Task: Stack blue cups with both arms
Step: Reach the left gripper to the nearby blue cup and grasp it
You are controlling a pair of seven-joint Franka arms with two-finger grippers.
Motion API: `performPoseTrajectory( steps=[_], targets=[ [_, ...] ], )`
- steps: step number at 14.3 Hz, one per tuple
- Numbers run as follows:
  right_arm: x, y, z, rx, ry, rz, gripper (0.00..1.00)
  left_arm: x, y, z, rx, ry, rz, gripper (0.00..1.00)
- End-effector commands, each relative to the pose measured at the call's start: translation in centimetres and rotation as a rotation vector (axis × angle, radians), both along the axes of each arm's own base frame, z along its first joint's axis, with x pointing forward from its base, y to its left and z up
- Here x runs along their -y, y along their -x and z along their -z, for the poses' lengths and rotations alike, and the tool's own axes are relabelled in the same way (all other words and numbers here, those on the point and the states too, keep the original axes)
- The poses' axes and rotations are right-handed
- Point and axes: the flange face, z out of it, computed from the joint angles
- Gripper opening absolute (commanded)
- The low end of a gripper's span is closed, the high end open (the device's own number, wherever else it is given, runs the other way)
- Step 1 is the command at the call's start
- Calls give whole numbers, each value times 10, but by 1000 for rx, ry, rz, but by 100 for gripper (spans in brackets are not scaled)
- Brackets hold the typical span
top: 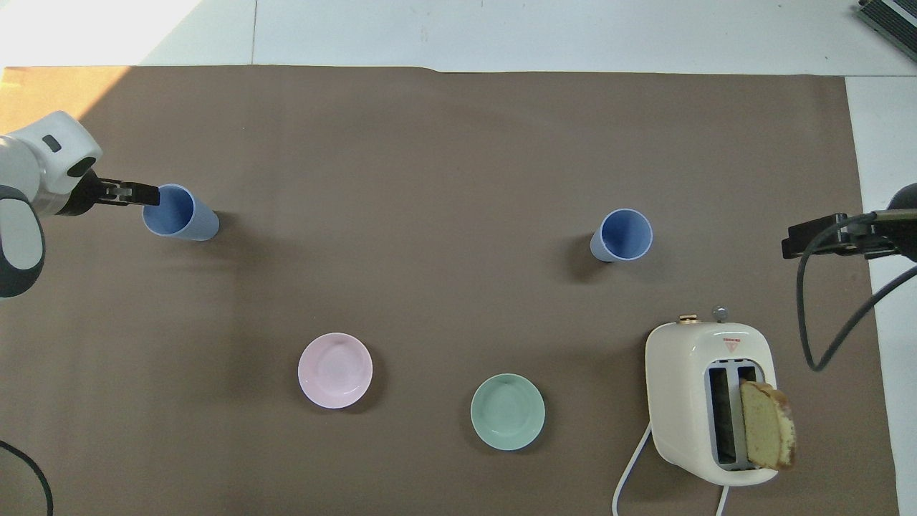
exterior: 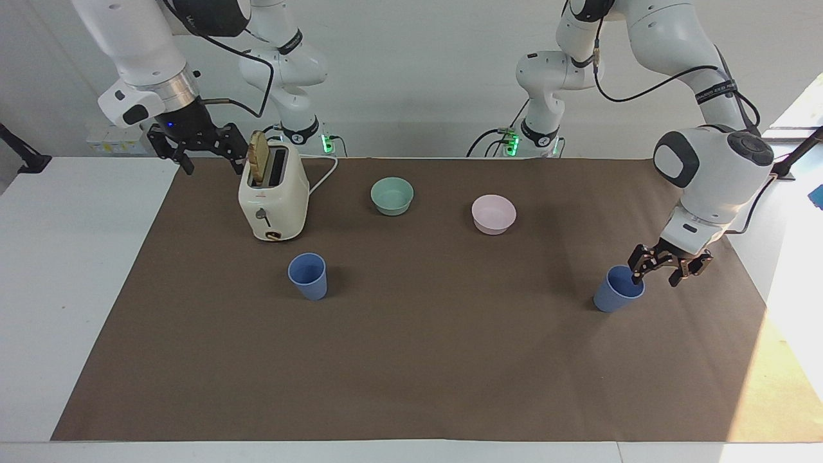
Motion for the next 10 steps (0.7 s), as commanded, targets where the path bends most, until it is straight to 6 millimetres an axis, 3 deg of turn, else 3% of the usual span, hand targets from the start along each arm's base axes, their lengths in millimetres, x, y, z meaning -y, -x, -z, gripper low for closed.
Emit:
performPoseTrajectory(
  steps=[1, 4, 8, 10],
  targets=[
    [1, 6, -1, 9, -9, 0, 100, -2, -5, 5, 31, 16, 0, 81],
    [2, 6, -2, 11, -9, 2, 100, 2, -5, 14, 19, 17, 5, 79],
    [2, 6, -1, 9, -9, 2, 100, 8, 11, 26, -16, 23, 12, 78],
    [2, 6, -1, 9, -9, 2, 100, 10, 9, 36, -19, 20, 10, 68]
  ],
)
